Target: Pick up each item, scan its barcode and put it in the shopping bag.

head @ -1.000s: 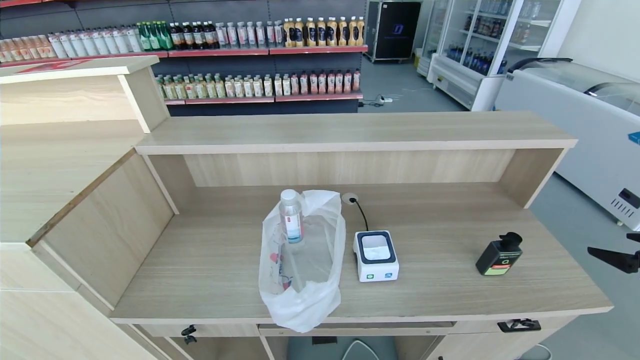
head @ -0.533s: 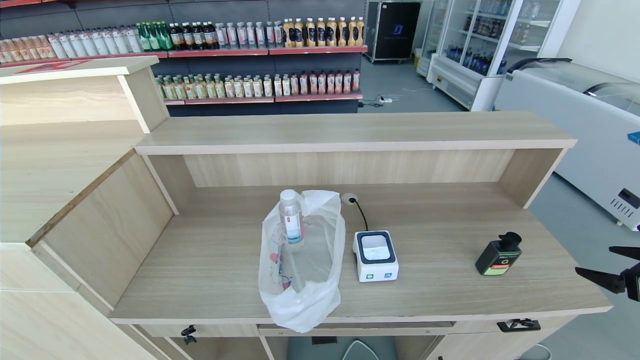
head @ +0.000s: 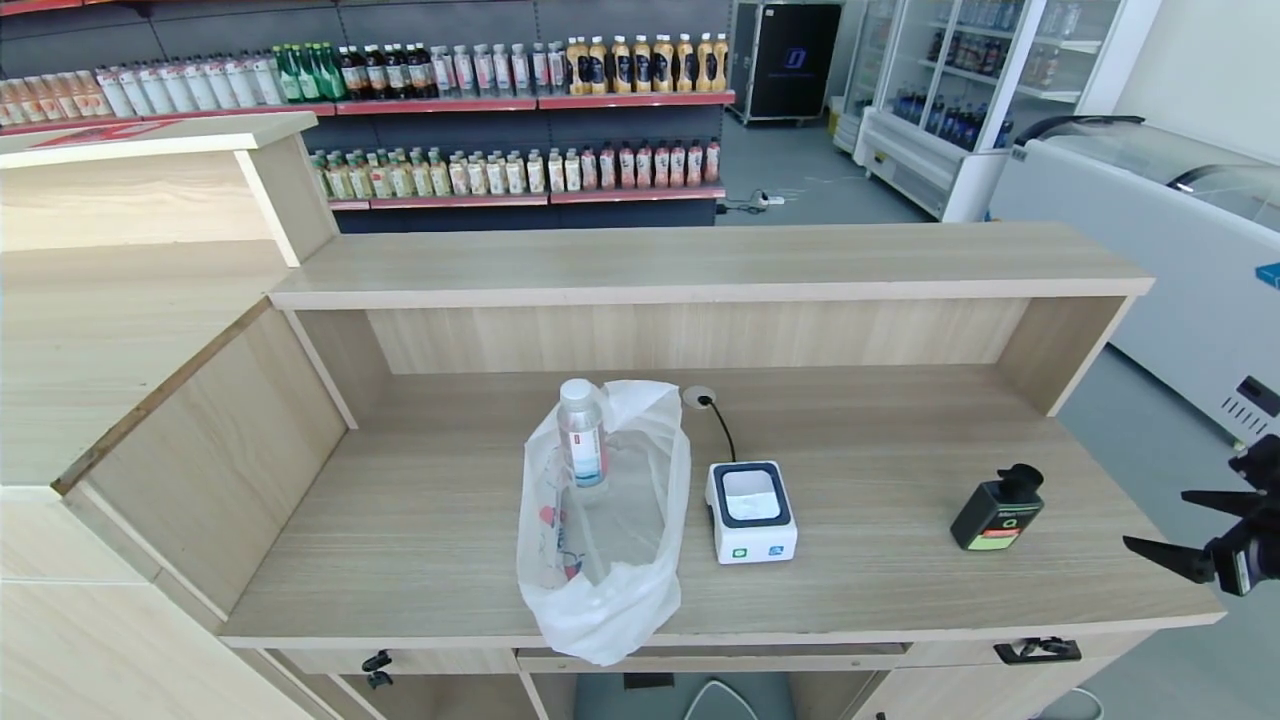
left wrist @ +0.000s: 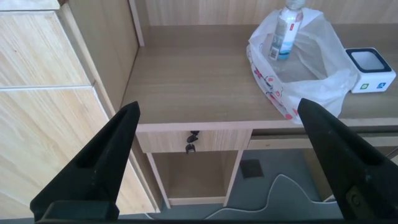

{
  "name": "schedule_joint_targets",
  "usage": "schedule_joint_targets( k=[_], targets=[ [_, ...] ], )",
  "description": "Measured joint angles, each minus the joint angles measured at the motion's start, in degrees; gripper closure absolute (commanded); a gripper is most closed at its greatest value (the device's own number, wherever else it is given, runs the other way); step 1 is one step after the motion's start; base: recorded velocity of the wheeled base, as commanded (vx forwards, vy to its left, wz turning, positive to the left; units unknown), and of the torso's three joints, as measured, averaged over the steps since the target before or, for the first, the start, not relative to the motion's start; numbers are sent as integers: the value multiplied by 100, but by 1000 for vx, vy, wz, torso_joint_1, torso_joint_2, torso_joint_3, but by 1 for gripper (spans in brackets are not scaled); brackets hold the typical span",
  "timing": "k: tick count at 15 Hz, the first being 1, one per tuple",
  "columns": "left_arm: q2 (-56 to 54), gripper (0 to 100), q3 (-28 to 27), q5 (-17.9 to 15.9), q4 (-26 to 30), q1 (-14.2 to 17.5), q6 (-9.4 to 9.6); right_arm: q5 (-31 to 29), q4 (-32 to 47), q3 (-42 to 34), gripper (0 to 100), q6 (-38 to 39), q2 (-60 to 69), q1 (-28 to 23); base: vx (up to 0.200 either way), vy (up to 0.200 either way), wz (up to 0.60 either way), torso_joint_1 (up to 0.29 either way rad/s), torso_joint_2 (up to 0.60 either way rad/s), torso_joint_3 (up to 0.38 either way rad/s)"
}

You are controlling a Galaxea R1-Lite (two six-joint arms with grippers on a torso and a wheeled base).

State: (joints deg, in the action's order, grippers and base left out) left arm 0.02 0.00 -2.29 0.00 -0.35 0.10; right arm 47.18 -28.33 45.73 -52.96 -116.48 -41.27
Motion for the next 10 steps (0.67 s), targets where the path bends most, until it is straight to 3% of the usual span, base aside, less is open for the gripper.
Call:
schedule_joint_targets(
  k=[4, 10],
  targets=[
    [0, 0, 0, 0, 0, 0, -2, 34, -451, 313, 0, 13, -494, 428, 0, 0, 0, 0, 0, 0],
    [0, 0, 0, 0, 0, 0, 0, 349, -522, 446, 0, -327, -1045, 1109, 0, 0, 0, 0, 0, 0]
  ],
)
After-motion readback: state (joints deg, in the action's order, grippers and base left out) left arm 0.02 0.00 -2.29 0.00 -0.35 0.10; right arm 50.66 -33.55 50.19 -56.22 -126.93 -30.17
